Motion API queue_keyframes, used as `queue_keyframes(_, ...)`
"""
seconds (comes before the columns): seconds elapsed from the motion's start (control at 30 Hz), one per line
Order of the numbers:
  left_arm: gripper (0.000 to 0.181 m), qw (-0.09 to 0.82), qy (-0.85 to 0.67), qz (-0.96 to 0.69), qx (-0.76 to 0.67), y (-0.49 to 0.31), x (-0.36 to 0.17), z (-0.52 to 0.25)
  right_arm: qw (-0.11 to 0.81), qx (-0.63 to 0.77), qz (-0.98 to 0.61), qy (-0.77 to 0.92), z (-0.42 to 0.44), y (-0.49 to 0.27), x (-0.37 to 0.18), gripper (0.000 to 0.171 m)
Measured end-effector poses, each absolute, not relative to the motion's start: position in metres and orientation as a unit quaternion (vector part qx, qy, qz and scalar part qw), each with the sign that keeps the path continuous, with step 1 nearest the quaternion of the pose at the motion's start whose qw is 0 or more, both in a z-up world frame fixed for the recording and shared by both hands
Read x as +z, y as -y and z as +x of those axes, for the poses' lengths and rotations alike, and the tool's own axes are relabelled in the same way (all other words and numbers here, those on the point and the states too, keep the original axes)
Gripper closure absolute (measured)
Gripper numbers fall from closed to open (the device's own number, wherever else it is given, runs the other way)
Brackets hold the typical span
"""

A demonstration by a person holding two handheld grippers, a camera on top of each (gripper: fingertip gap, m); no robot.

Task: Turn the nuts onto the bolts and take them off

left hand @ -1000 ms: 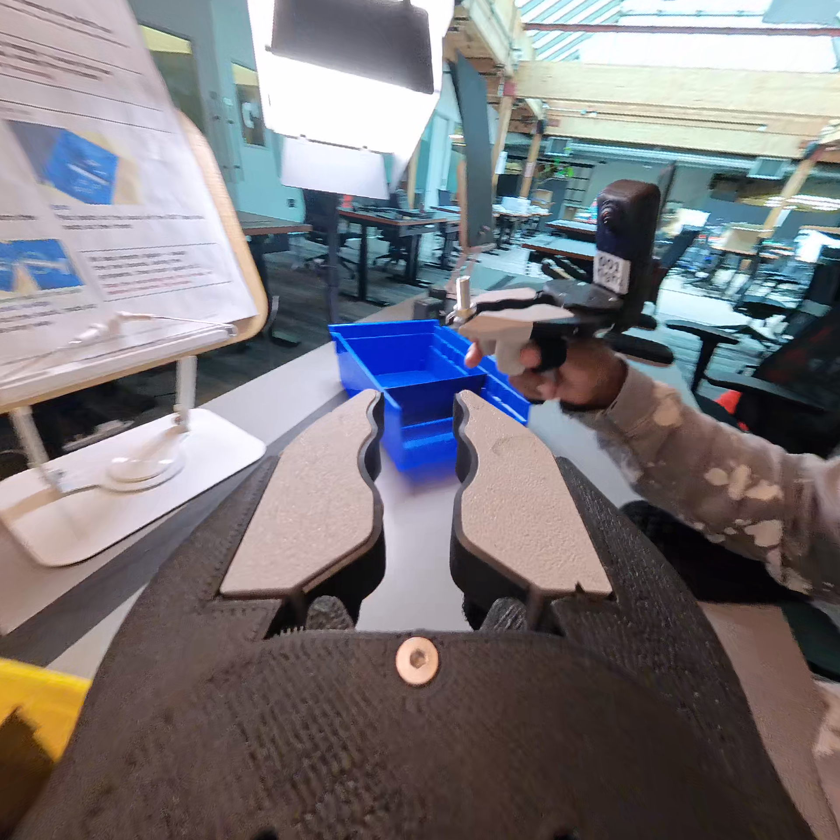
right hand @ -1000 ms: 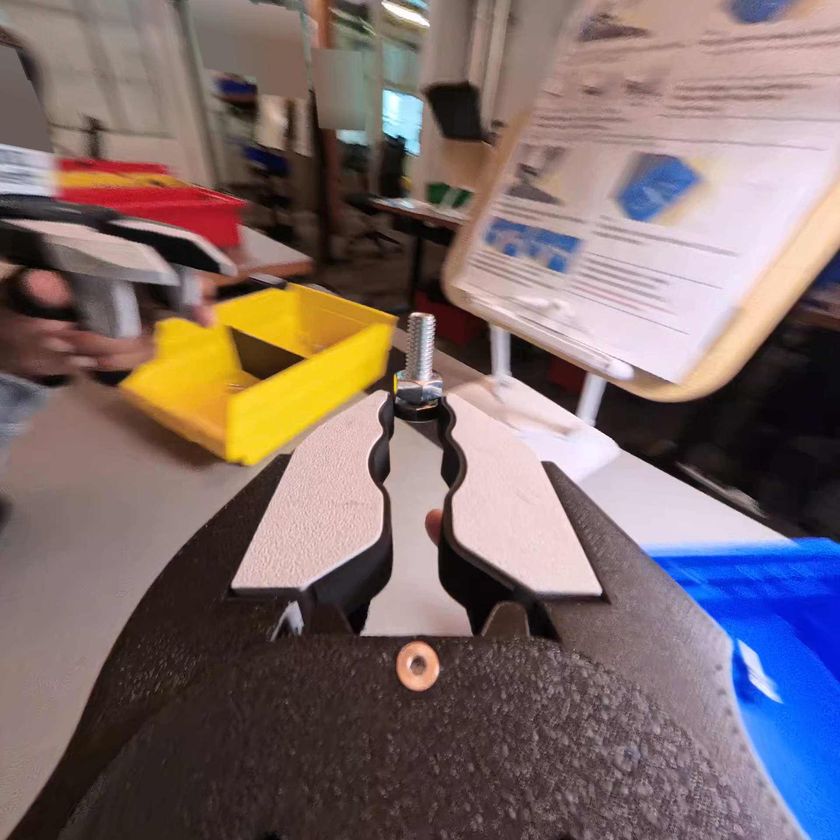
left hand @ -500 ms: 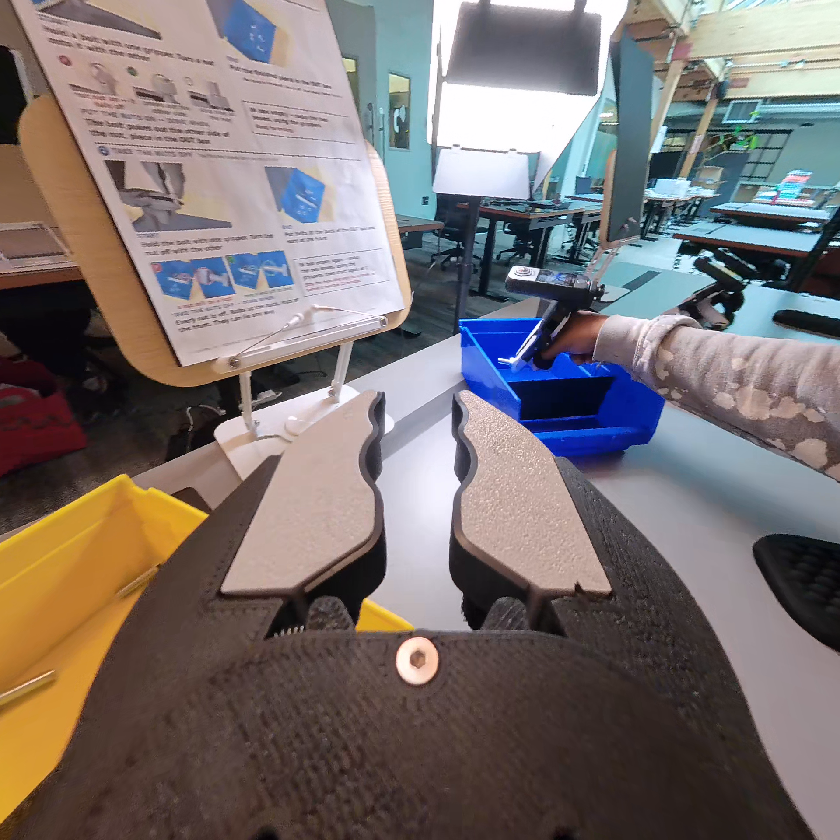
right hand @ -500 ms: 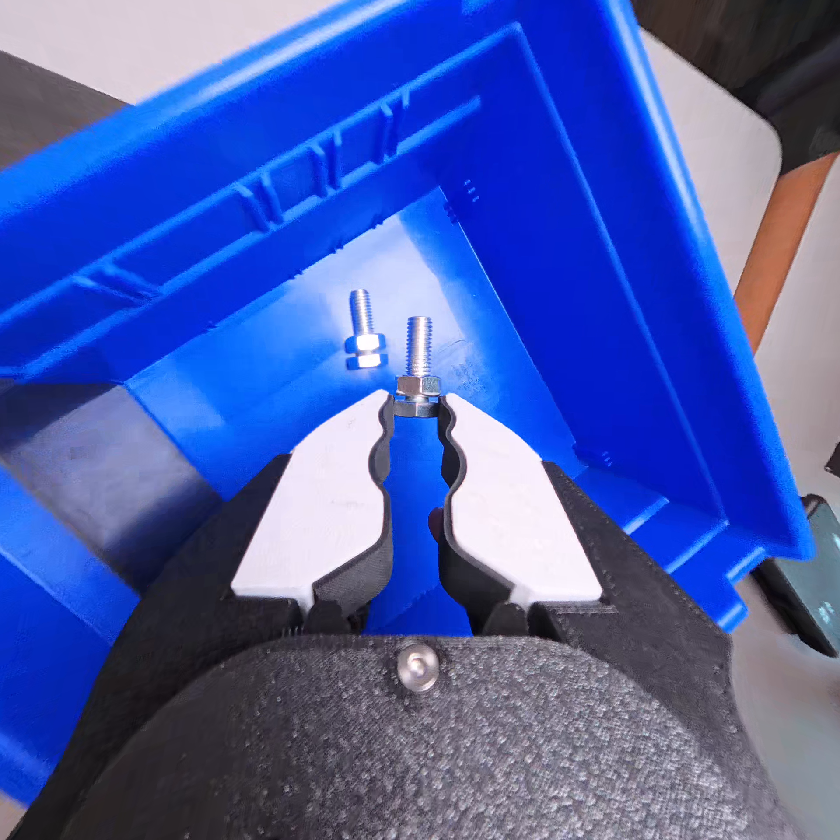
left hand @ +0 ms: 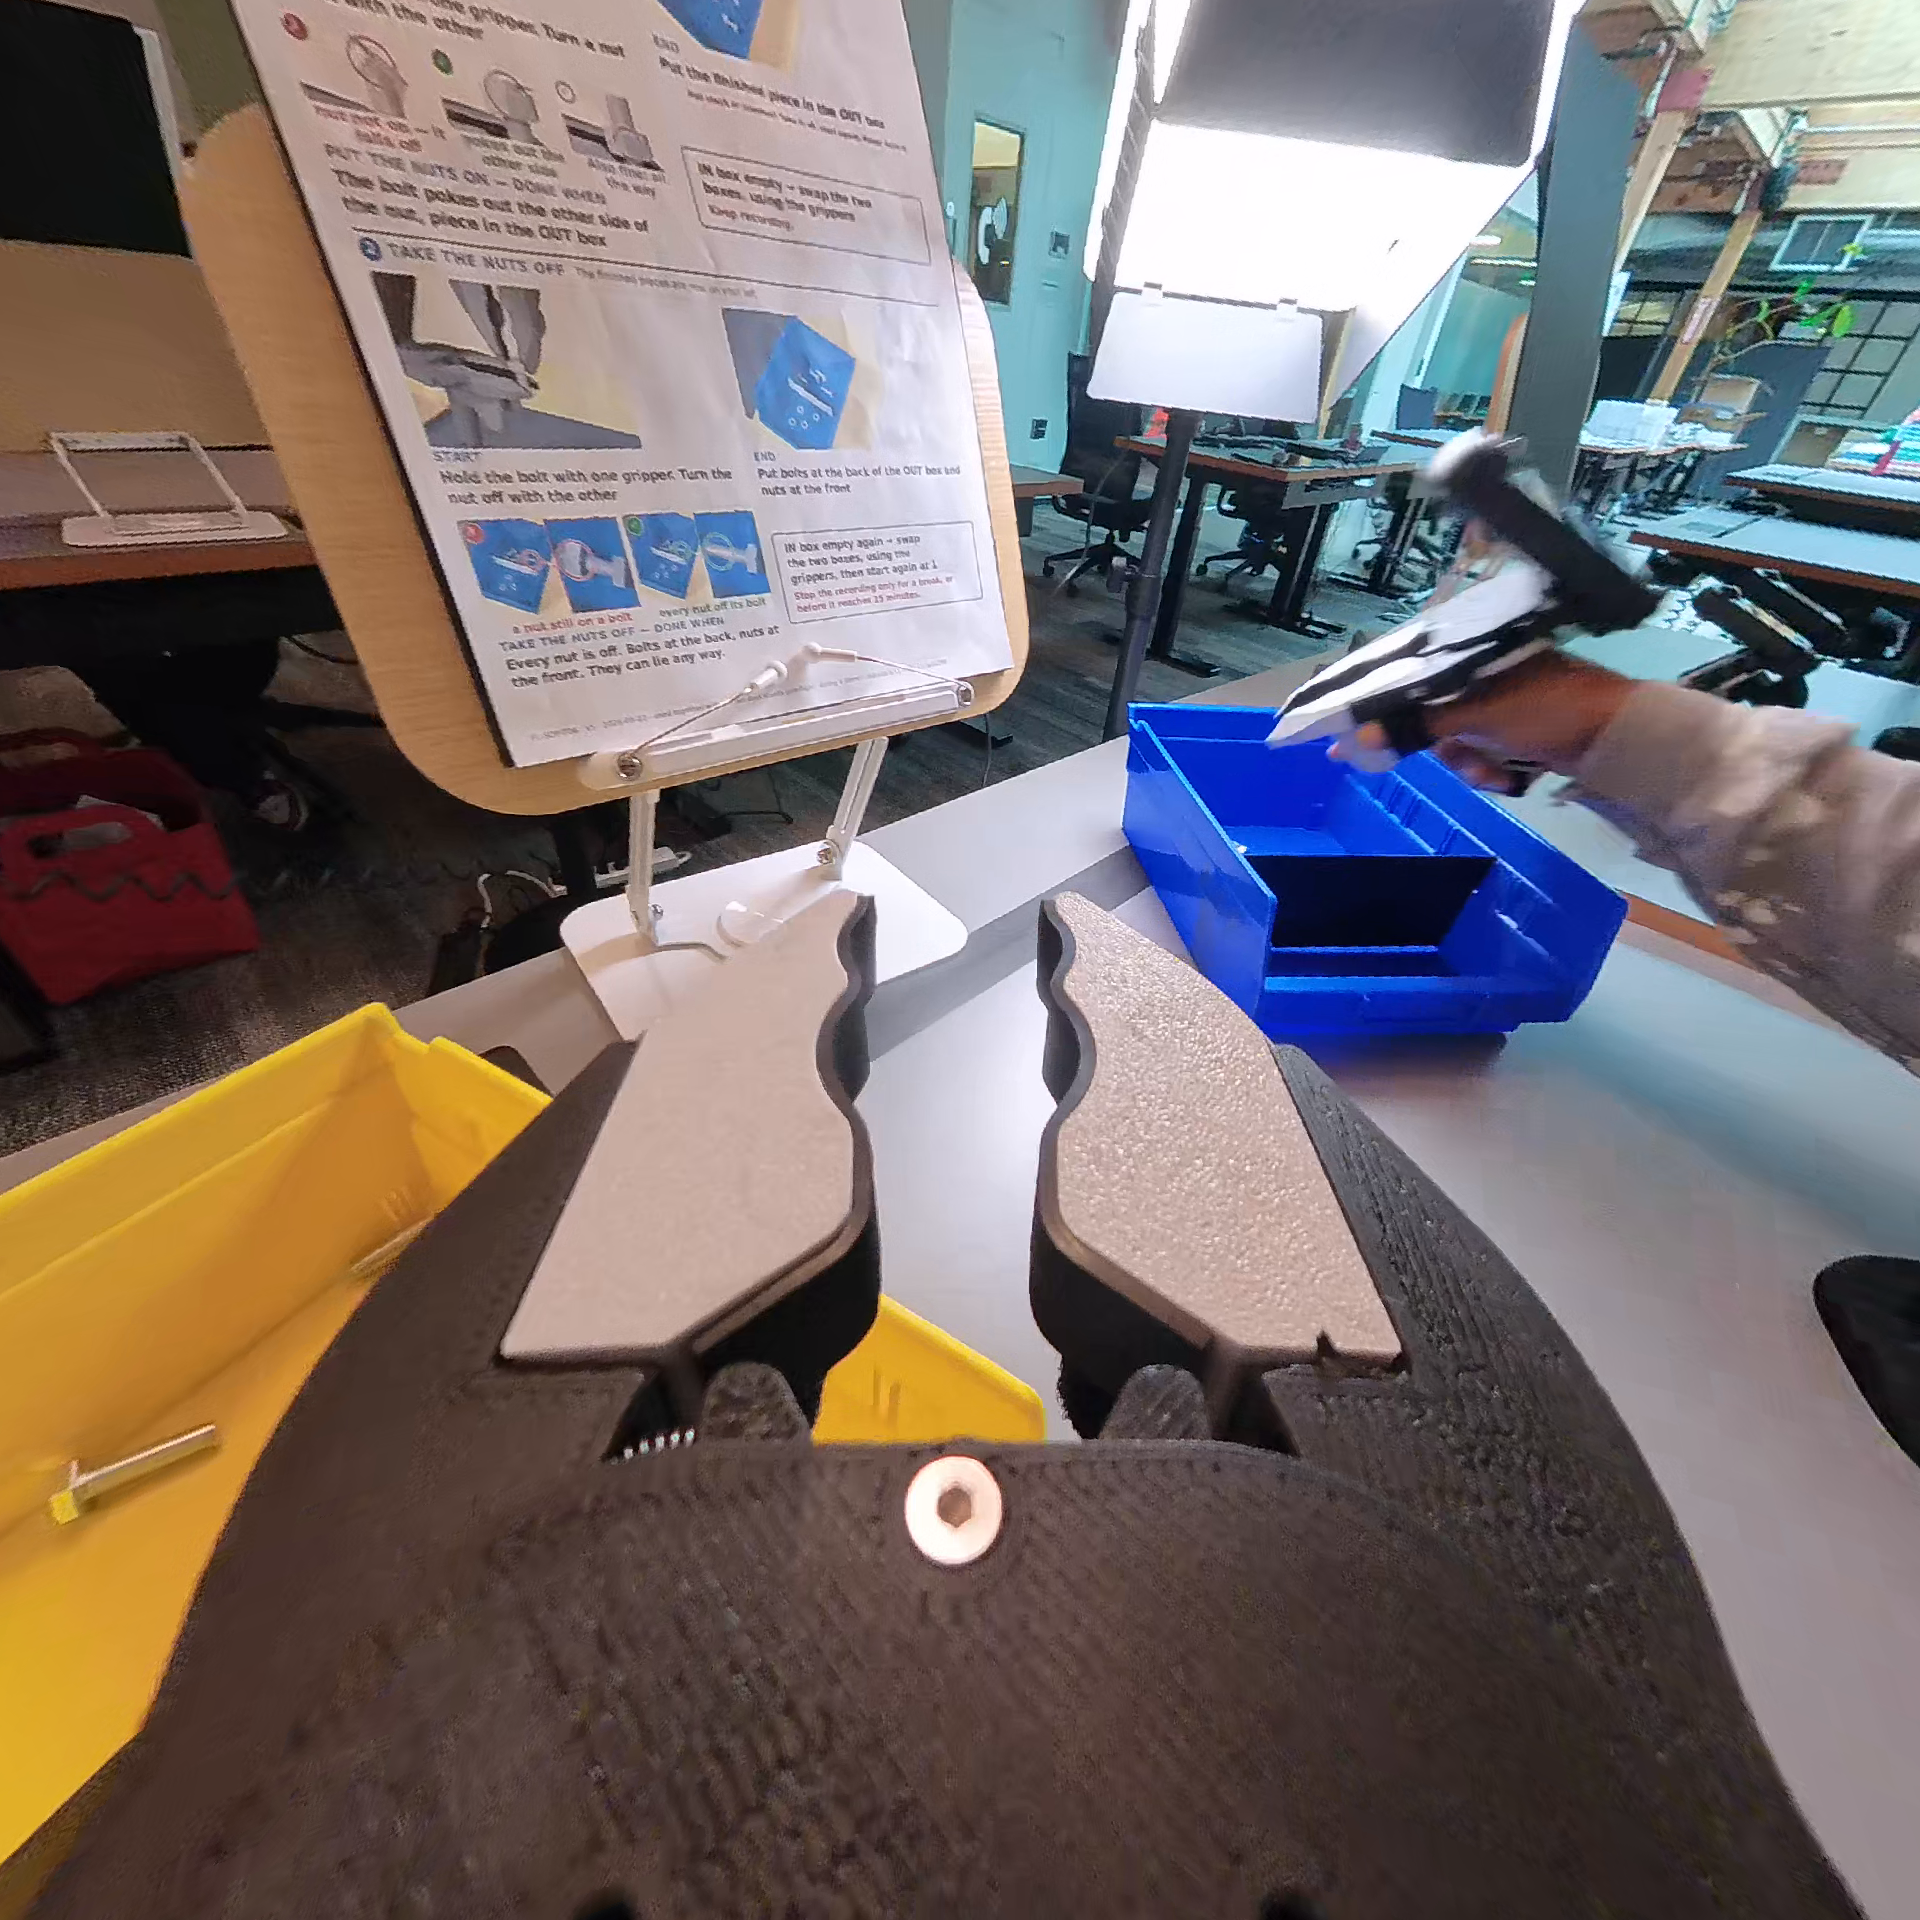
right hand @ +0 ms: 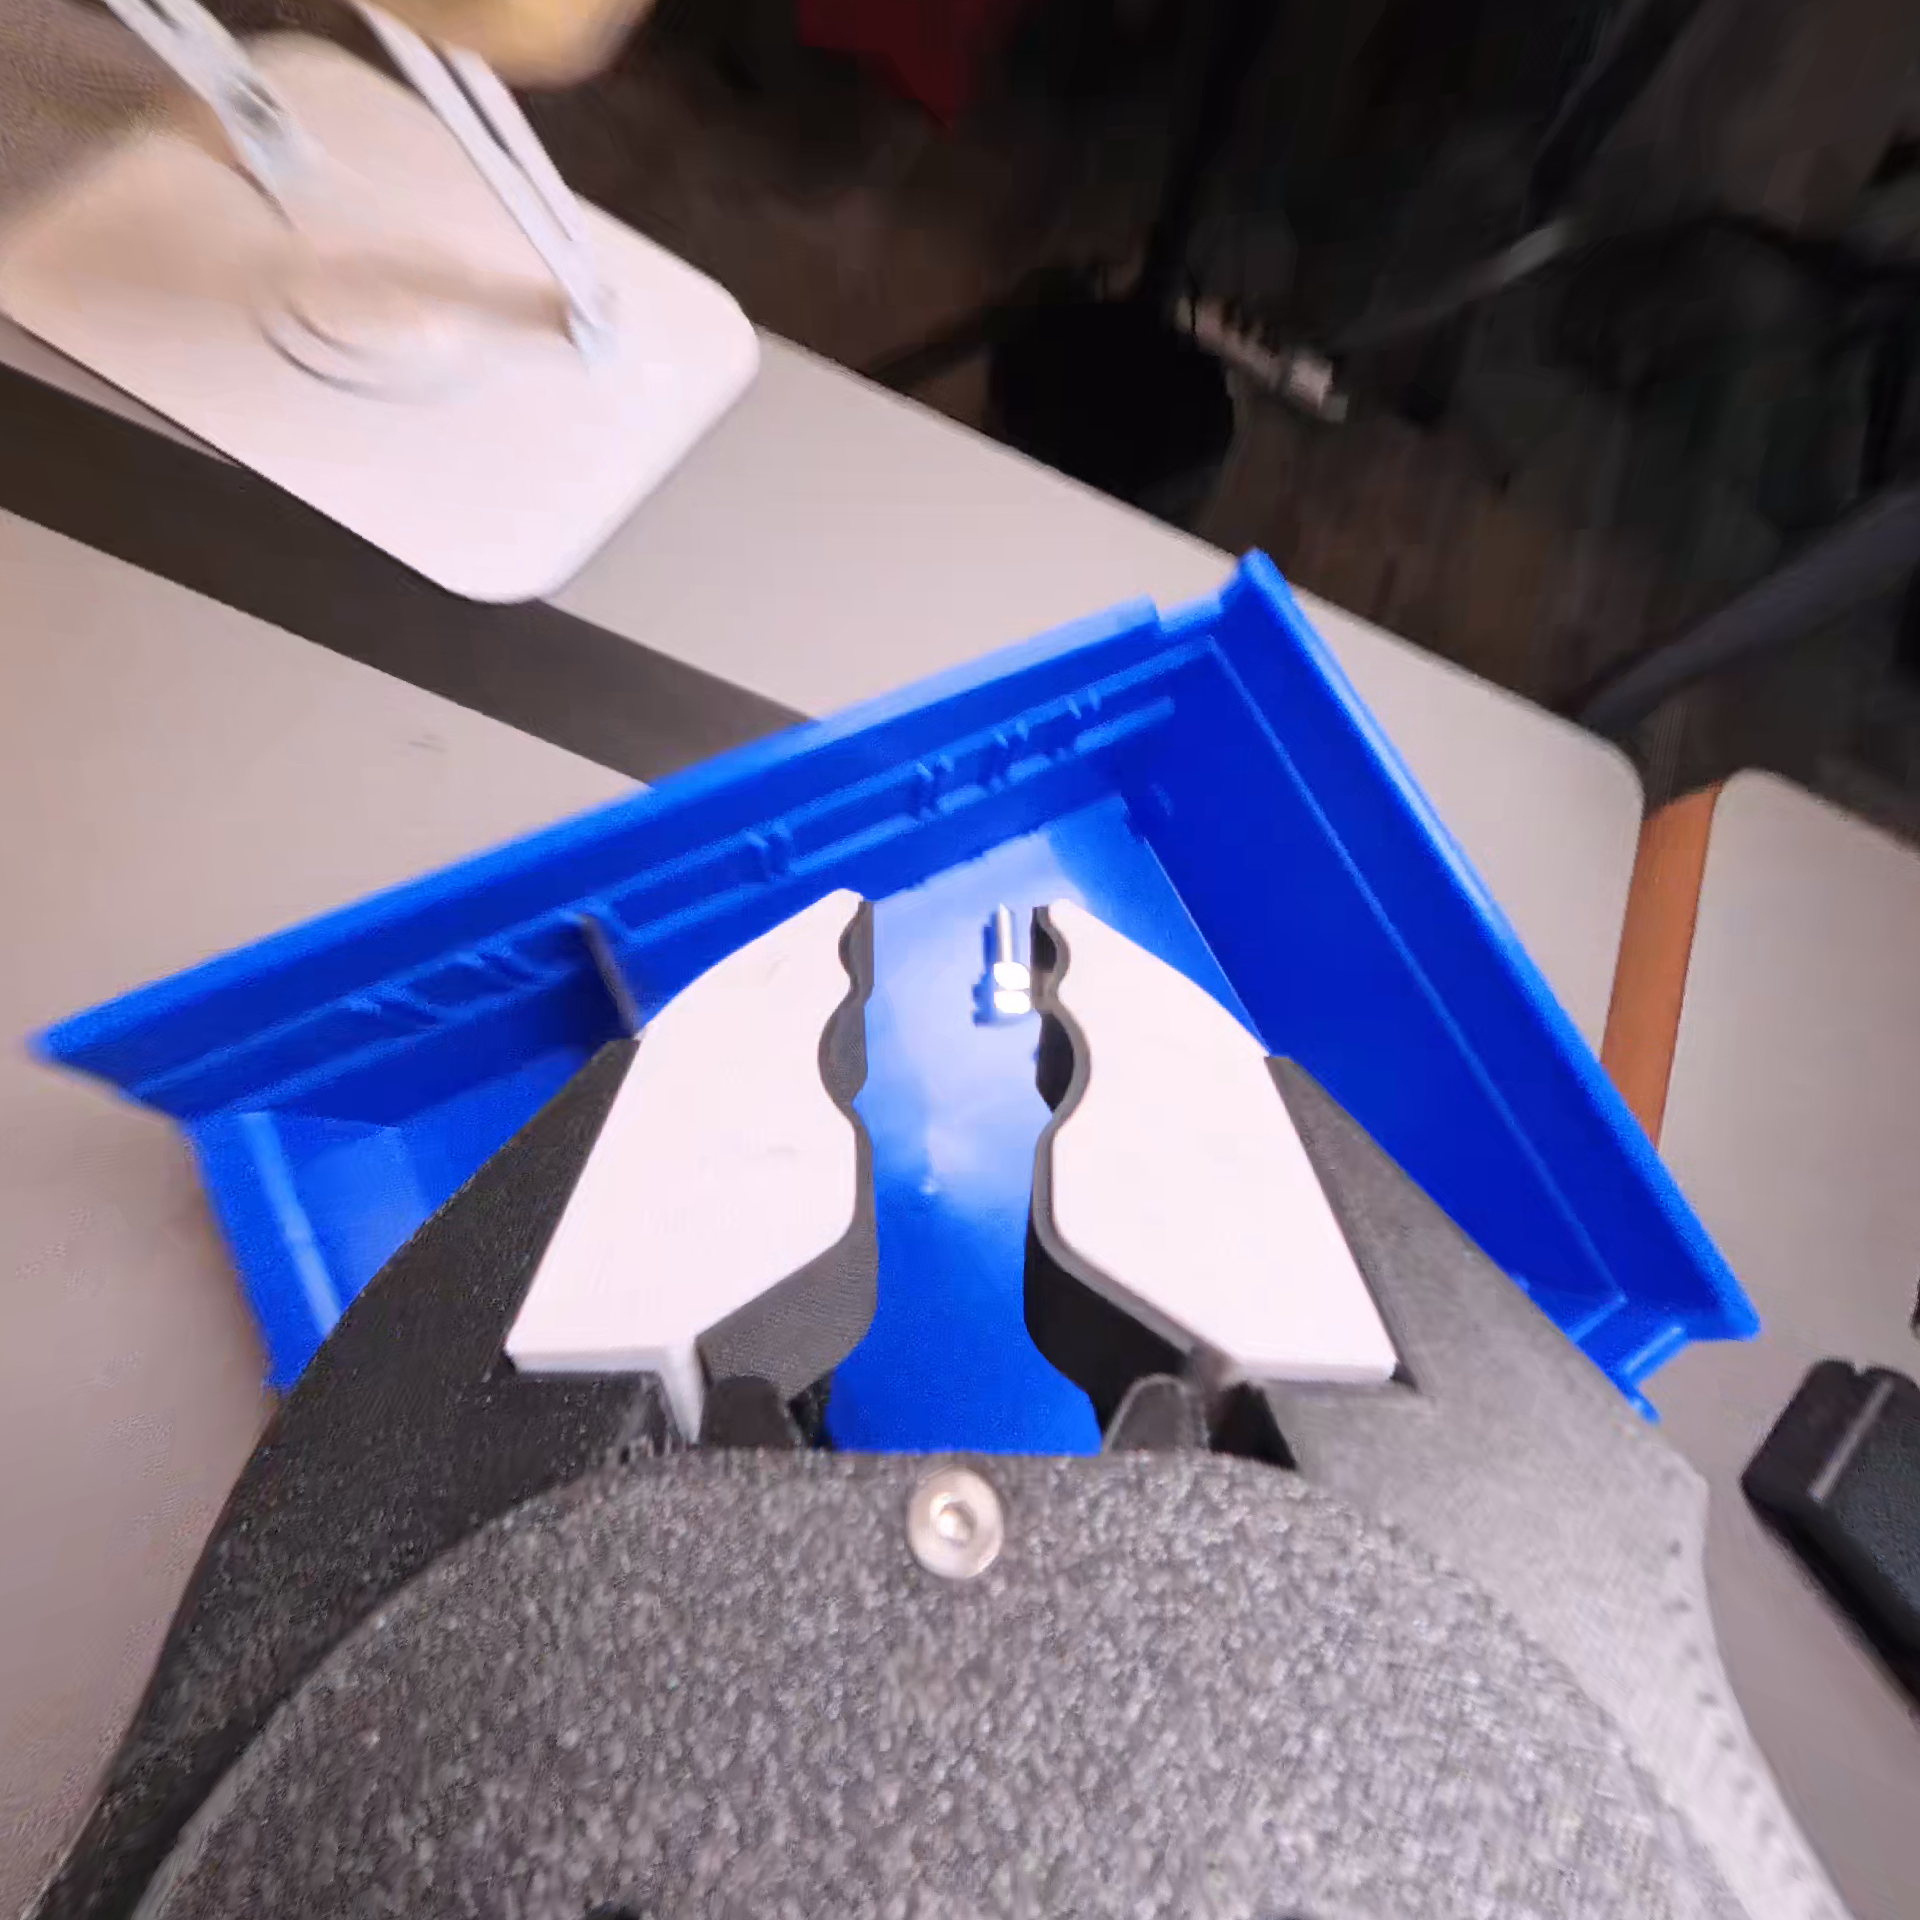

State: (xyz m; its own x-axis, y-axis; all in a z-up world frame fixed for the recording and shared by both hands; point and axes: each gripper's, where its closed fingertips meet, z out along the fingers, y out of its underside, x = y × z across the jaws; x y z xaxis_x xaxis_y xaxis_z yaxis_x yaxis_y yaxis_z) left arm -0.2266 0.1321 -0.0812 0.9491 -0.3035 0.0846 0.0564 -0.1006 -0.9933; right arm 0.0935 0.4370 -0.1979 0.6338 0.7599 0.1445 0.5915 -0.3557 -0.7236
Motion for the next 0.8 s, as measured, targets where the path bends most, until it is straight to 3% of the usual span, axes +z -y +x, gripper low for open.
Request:
queue_keyframes(0.1, 0.151, 0.667, -0.071, -0.733, -0.114, -0.13, -0.08, -0.24, 0.486, 0.191, -0.735, 0.433, 0.068, -0.371, -0.133, 0.143)
queue_keyframes(0.2, 0.151, 0.66, -0.055, -0.744, -0.091, -0.127, -0.082, -0.258, 0.53, 0.276, -0.667, 0.446, 0.052, -0.286, -0.105, 0.141)
queue_keyframes(0.43, 0.151, 0.588, -0.033, -0.808, -0.025, -0.15, -0.109, -0.332, 0.466, 0.409, -0.622, 0.477, 0.024, -0.156, -0.18, 0.138)
queue_keyframes(0.6, 0.15, 0.434, -0.093, -0.894, 0.062, -0.183, -0.167, -0.394, 0.468, 0.423, -0.598, 0.495, 0.013, -0.14, -0.216, 0.144)
queue_keyframes(0.8, 0.147, 0.188, -0.292, -0.919, 0.189, -0.192, -0.258, -0.439, 0.479, 0.415, -0.585, 0.506, 0.016, -0.138, -0.225, 0.145)
